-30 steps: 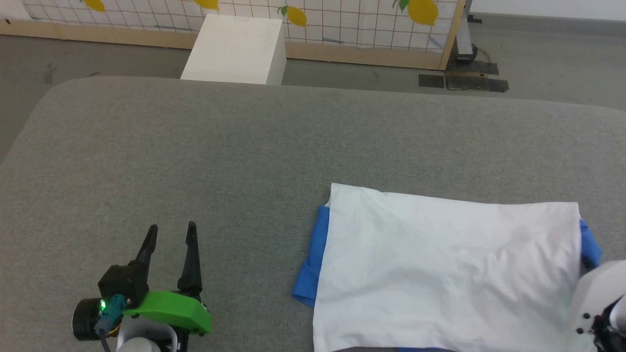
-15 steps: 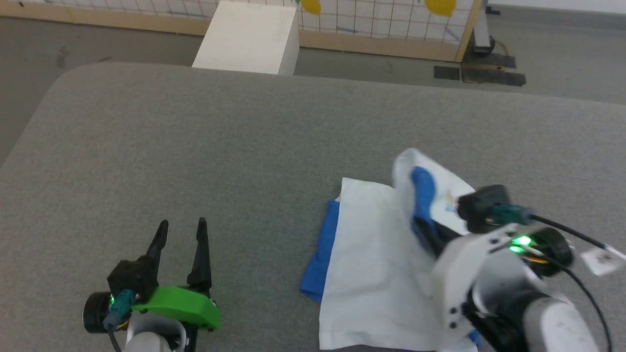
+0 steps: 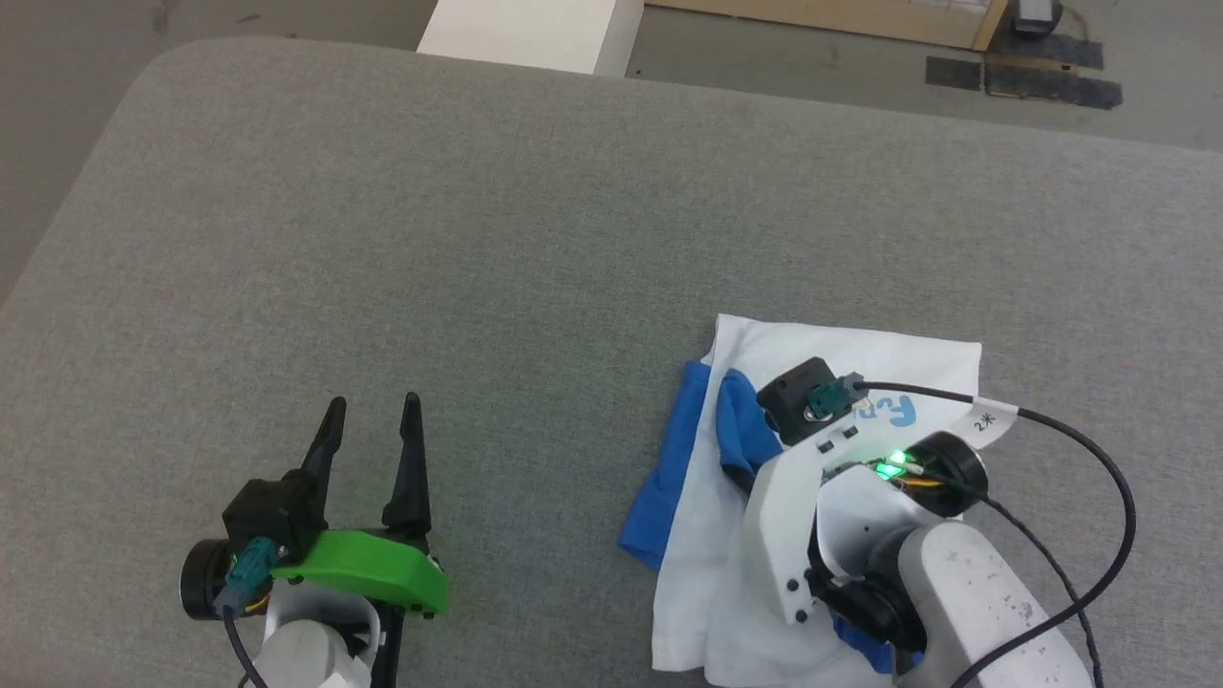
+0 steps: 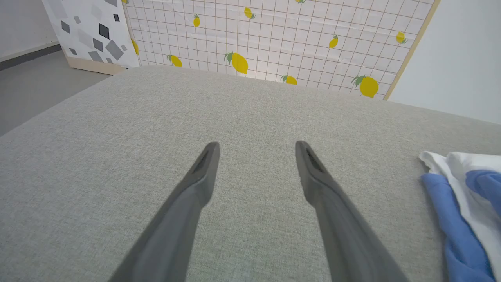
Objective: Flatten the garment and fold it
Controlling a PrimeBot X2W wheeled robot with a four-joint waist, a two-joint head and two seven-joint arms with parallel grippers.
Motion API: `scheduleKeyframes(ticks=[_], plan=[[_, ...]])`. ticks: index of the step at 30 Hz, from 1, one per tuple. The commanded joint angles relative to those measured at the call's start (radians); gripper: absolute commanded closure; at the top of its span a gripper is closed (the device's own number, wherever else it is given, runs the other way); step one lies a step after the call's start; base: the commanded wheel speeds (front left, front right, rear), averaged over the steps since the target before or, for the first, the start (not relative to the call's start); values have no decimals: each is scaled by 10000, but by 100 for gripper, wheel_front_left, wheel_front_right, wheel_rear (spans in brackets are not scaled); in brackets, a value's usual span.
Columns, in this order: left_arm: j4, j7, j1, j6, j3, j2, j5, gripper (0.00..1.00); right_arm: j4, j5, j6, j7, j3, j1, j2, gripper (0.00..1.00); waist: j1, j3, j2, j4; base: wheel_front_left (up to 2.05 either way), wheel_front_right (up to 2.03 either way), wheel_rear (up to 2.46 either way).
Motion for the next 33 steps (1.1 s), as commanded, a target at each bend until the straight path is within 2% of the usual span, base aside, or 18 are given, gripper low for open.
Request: scheduleKeyframes(ticks=[1, 2, 7, 9, 13, 14, 15, 19, 22, 27, 33], plan=[[22, -47, -183, -59, 20, -61, 89, 0, 165, 234, -13, -30, 46, -120, -9, 56, -1, 99, 0, 86, 0, 0, 0], [30, -47, -181, -61, 36, -72, 98, 0, 281, 364, -13, -33, 87, -139, -9, 0, -1, 91, 0, 73, 0, 0, 0], [92, -47, -156, -78, 130, -94, 167, 0, 187, 1453, -13, -378, 238, -58, -9, 0, -1, -129, 0, -138, 0, 0, 0], [97, -47, -117, -91, 162, -98, 203, 0, -199, 1855, -13, -939, 262, -34, -8, 0, -1, -274, 0, -254, 0, 0, 0], [93, -47, 22, -126, 251, -69, 253, 0, -1292, 2795, -13, -2806, -100, 134, -8, 0, -1, -601, 0, -554, 0, 0, 0], [94, -47, 82, -149, 290, -49, 269, 0, -1764, 3103, -13, -3766, -458, 316, -8, 0, -1, -760, 0, -687, 0, 0, 0], [74, -47, 114, -161, 306, -44, 280, 0, -1967, 3130, -13, -4245, -694, 440, -8, 0, -1, -847, 0, -762, 0, 0, 0], [49, -47, 240, -181, 355, -23, 307, 0, -2337, 3221, -13, -5752, -1893, 1124, -8, 0, -1, -1081, 0, -994, 0, 0, 0], [55, -47, 305, -209, 398, 14, 304, 0, -2180, 3358, -13, -6517, -2780, 1669, -8, 0, -1, -1174, 0, -1126, 0, 0, 0], [88, -47, 339, -261, 420, 37, 310, 0, -1135, 3486, -13, -6722, -3767, 2362, -8, 0, -1, -1209, 0, -1237, 0, 0, 0], [51, -47, 311, -287, 384, 3, 320, 0, 300, 3638, -13, -5706, -3889, 2473, -8, 0, -1, -1051, 0, -1232, 0, 0, 0]])
